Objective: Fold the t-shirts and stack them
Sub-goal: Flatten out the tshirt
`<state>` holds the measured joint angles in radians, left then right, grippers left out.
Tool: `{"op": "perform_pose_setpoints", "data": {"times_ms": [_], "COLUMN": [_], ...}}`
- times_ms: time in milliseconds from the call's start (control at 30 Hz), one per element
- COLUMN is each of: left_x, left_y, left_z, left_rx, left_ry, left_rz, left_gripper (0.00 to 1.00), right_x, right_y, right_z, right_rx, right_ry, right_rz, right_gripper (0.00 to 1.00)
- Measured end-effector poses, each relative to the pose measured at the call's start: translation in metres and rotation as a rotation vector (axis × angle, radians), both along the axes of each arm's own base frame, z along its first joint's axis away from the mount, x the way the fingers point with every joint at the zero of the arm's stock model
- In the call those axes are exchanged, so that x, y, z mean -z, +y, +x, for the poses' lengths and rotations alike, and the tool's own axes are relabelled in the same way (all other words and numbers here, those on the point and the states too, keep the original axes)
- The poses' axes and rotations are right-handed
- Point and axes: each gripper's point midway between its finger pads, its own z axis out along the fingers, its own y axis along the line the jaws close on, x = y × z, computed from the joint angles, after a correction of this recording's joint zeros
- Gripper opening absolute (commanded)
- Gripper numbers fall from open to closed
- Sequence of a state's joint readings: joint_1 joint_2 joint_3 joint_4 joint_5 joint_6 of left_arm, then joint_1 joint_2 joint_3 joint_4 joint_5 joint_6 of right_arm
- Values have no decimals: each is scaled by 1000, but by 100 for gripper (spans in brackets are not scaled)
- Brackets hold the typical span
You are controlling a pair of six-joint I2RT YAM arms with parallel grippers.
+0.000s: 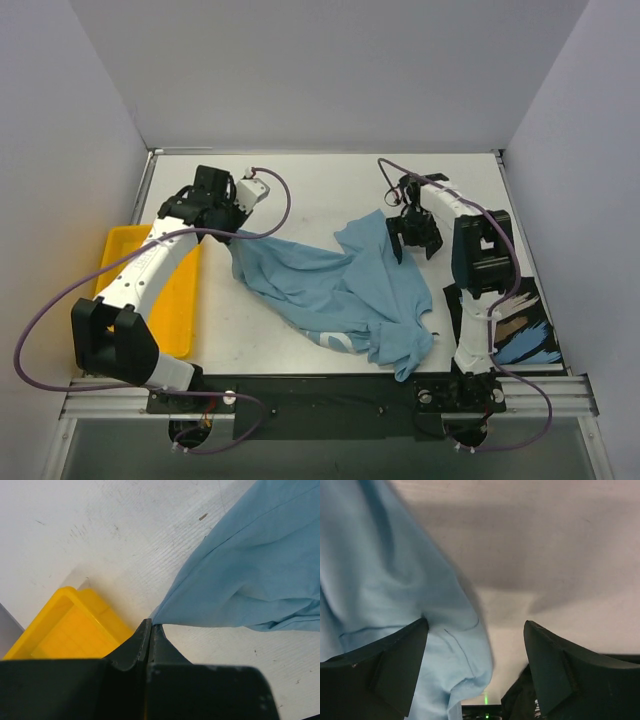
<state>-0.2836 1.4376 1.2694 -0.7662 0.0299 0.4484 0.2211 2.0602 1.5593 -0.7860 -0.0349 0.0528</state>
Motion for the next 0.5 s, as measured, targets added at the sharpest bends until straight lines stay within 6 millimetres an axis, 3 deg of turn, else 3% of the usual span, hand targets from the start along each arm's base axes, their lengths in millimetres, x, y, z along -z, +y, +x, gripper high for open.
{"op": "perform_pose_setpoints", "data": {"times_ms": [67, 133, 167, 267, 500], "left_x": [1, 2, 2, 3, -8], "left_y": [1, 3, 4, 7, 11], "left_z": [4, 7, 8, 10, 17], "left_rx": [-6, -13, -16, -25, -38], "left_ry": [4, 9, 11, 19, -6], "left_rz": [1, 3, 3, 6, 9], "left_gripper": [0, 0, 0, 0, 0], "right_x": [17, 21, 20, 24, 20], "right_y": [-4, -1, 2, 11, 20], "right_z": [-4, -5, -4, 0, -13], "right_rx": [0, -4, -4, -4, 68], "right_ry": [52, 71, 67, 53, 59], "right_rz": [0, 30, 43, 89, 212], "right_gripper": [71, 59, 38, 3, 0]}}
